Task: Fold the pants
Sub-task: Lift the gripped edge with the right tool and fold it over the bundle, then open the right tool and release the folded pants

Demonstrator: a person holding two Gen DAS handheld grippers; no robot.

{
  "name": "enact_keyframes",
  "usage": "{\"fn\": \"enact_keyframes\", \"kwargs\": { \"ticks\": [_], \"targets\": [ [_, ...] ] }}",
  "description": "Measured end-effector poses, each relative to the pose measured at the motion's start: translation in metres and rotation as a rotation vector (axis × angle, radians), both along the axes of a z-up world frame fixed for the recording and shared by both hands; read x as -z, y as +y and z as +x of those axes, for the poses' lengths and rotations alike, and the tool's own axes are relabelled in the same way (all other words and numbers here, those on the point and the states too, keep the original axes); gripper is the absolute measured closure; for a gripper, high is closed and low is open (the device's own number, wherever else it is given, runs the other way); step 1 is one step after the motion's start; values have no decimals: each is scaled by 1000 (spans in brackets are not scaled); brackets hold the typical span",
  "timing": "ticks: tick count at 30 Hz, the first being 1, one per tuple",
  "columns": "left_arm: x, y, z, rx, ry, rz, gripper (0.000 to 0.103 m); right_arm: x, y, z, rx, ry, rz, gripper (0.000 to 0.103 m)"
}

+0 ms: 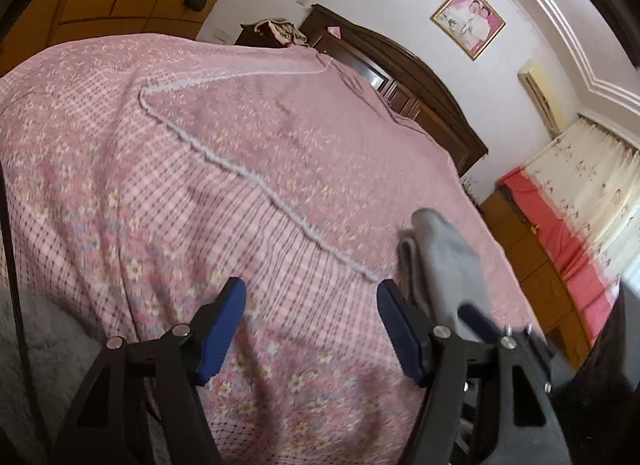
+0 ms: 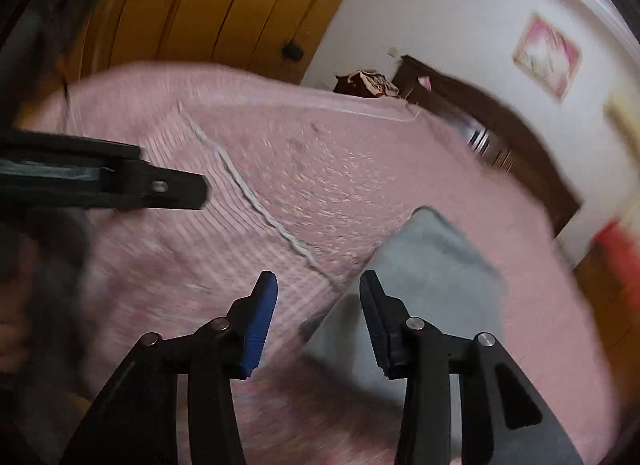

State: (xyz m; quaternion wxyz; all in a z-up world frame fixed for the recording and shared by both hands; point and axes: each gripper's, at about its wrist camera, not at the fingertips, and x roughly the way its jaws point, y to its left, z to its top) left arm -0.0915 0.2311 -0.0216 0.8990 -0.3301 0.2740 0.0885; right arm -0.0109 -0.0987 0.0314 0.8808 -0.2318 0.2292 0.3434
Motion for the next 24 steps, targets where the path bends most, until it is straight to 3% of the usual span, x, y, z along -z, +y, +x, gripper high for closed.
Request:
{"fn": "enact_keyframes", "kwargs": {
  "ticks": [3, 4, 5, 6, 8, 11, 16, 20, 22, 24],
  "targets": [
    [-19, -5, 13, 45, -6, 43, 32, -12, -45, 14, 39, 118, 221, 62],
    [-28, -13, 21, 67, -17, 77, 32, -12, -53, 23, 63, 153, 262, 70],
    [-36, -20, 29, 93, -30, 100, 32, -8, -57, 33, 96, 187, 270, 83],
    [-42, -28, 38, 124, -39, 116, 32, -3, -58, 41, 132, 209, 258, 88],
    [-56, -52, 59, 205, -61, 165, 32, 2, -65, 51, 200, 218, 264, 89],
    [-64, -88, 78, 235, -116, 270, 32, 5, -84, 62, 250, 269, 380, 89],
    [-33, -128, 101, 297, -22, 346, 45, 6, -102, 73, 289, 261, 409, 89],
    [-3, -139, 102, 296, 35, 373, 47, 6, -120, 83, 316, 272, 480, 89],
    [9, -140, 104, 300, 53, 359, 47, 17, -122, 90, 331, 308, 457, 90],
    [16, -139, 105, 308, 55, 338, 47, 30, -123, 91, 359, 299, 404, 98]
  ]
}}
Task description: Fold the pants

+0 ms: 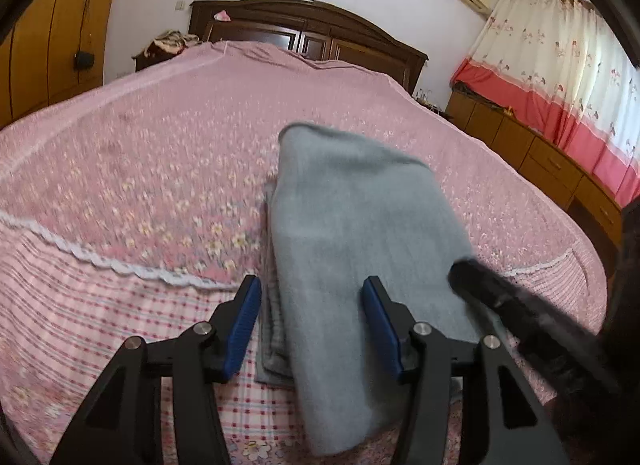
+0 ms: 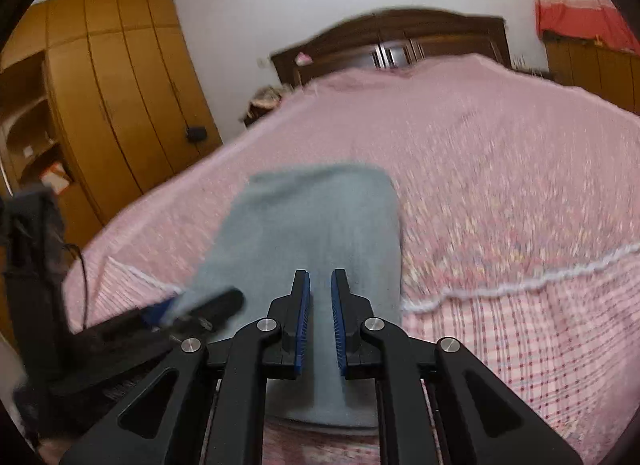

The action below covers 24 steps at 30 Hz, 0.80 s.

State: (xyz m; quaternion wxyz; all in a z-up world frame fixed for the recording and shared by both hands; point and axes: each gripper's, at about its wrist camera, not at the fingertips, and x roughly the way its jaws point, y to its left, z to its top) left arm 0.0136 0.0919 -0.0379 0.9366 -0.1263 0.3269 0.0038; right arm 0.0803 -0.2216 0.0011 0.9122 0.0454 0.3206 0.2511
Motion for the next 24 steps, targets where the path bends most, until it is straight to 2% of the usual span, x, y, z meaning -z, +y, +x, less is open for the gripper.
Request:
{"fn": "enact_keyframes", "kwargs": {
  "ticks": [2, 6, 10, 12, 15, 17, 20, 22, 24],
  "targets": [
    [4, -3, 4, 13, 6, 2, 46, 7, -4, -5, 28, -29, -29, 103],
    [11, -10, 8, 16, 5, 39, 44, 8, -3, -4, 42, -14, -37, 103],
    [1, -13, 5, -6, -3, 32, 45, -6, -13, -12, 34, -28, 57, 103],
    [-8, -18, -1, -14, -37, 47, 45, -8, -16, -15, 50, -53, 53, 103],
    [-4, -31, 1, 11, -26, 100, 44, 9, -16, -2, 50, 24, 26, 103],
    [9, -34, 6, 15, -17, 117, 44, 17, -20, -2, 54, 23, 53, 103],
    [19, -37, 9, -3, -22, 136, 34, 20, -15, -4, 60, -2, 10, 103],
    [21, -35, 11, -5, -13, 109, 34, 19, -12, -5, 63, -7, -3, 103],
    [16, -33, 12, -2, 3, 92, 34, 9, -13, -2, 60, 14, 29, 103]
  ]
}}
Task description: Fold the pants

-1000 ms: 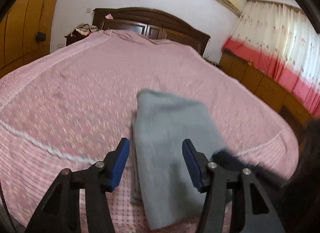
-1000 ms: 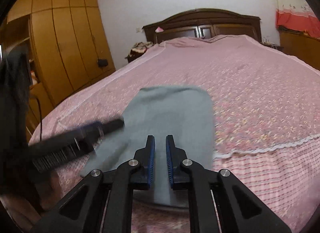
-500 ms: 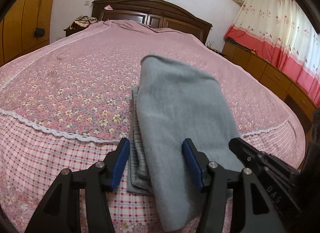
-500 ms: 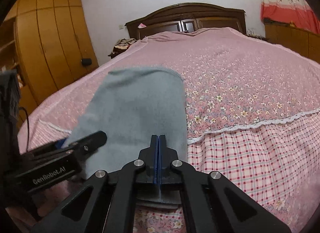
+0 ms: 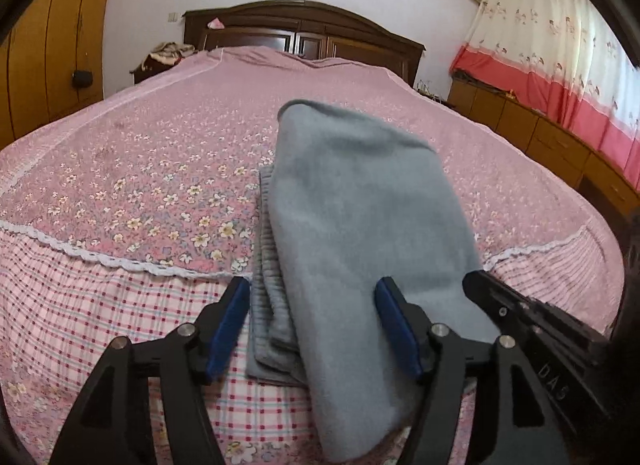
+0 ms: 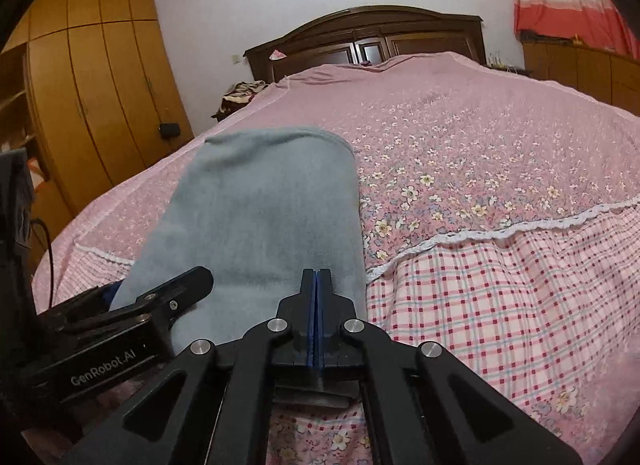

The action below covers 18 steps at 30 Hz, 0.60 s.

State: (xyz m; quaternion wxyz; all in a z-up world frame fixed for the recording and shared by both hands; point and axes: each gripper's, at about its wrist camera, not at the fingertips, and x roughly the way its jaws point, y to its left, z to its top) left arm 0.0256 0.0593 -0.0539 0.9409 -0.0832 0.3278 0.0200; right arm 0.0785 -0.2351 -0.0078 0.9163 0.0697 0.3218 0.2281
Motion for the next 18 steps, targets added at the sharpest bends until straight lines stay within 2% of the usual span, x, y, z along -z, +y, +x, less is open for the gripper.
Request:
{"fn": "enact_keyframes", "kwargs": {
  "ticks": [5, 9, 11, 12, 14, 16, 18],
  "targets": [
    [-43, -4, -6, 7, -87, 3, 35, -29, -4, 13, -38, -57, 59, 103],
    [-60, -23, 14, 64, -124, 68, 35, -23, -5, 43, -57, 8, 98, 103],
    [-48, -29, 32, 88, -78, 92, 37, -2, -12, 57, -43, 95, 122, 103],
    [-35, -31, 43, 87, -24, 102, 42, 8, -16, 63, -37, 128, 144, 103],
    [-15, -34, 55, 76, 37, 152, 43, 27, -31, 66, -45, 161, 255, 103],
    [-12, -44, 55, 68, 19, 228, 43, 26, -36, 68, -44, 185, 286, 103],
    [-21, -51, 56, 74, 45, 257, 44, 16, -40, 72, -44, 212, 301, 103]
  ]
}}
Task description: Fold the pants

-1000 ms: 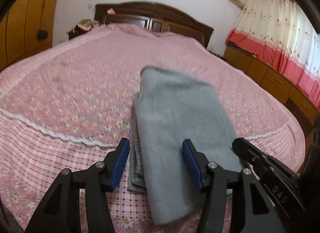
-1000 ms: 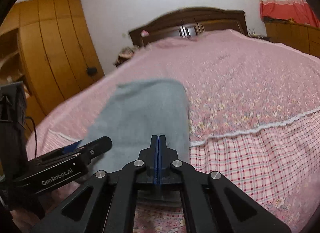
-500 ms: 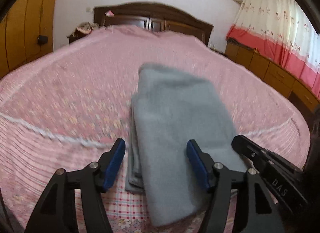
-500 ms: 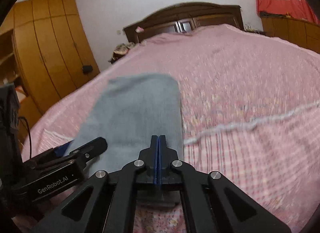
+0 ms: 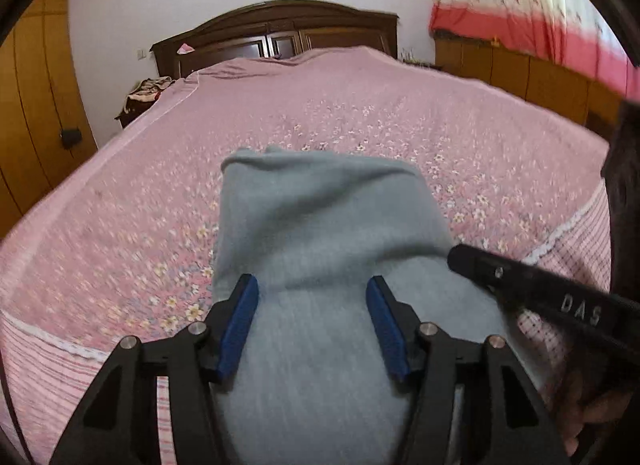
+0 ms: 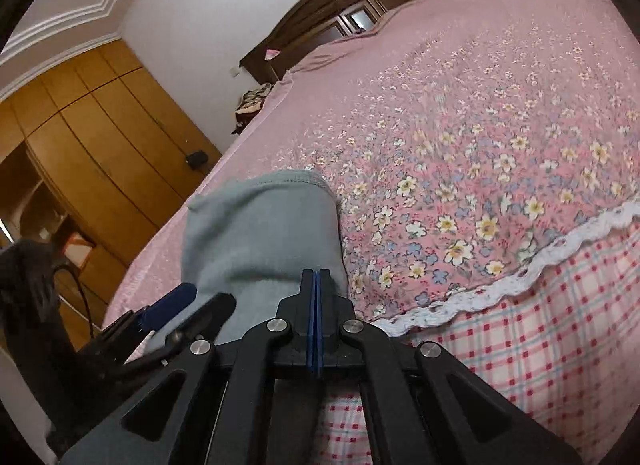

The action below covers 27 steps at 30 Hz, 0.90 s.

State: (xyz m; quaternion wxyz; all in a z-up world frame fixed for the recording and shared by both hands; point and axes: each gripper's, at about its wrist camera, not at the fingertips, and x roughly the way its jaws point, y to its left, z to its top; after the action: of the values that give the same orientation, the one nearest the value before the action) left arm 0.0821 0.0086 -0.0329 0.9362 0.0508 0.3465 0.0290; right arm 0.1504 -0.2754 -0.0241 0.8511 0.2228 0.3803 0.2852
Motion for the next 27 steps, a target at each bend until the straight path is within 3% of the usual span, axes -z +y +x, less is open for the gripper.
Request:
{"fn": "enact_keyframes", "kwargs": {
  "ticks": [2, 4, 7, 10, 12, 14, 17, 19, 21, 22, 25, 27],
  "targets": [
    [-17, 5, 2, 20, 13, -80, 44, -12, -6, 4, -3, 0, 62, 102],
    [-37, 18, 3, 38, -28, -156, 44, -21, -7, 10, -19, -9, 103, 101],
    [-57, 35, 13, 52, -66, -174, 44, -29, 3, 23, -75, -6, 123, 101],
    [-60, 63, 41, 60, -25, -222, 44, -35, 18, 29, -137, -2, 139, 101],
    [-54, 78, 63, 59, 60, -194, 44, -43, 39, 20, -214, -31, 153, 101],
    [-49, 93, 76, 65, 91, -138, 44, -45, 64, 1, -315, -59, 146, 100],
    [-43, 113, 97, 132, 170, -179, 44, -33, 102, -23, -395, -98, 41, 100],
    [-40, 115, 102, 183, 180, -174, 44, -16, 116, -28, -398, -78, 16, 100],
    [-33, 106, 101, 234, 202, -74, 43, -5, 118, -31, -380, -88, 47, 100],
    [-31, 101, 100, 262, 193, 16, 42, -5, 117, -32, -381, -99, 48, 100],
    [-28, 89, 100, 308, 166, 172, 42, -2, 117, -37, -406, -109, 27, 100],
    [-24, 75, 100, 310, 108, 350, 48, 0, 116, -38, -407, -114, 31, 100]
  ]
}}
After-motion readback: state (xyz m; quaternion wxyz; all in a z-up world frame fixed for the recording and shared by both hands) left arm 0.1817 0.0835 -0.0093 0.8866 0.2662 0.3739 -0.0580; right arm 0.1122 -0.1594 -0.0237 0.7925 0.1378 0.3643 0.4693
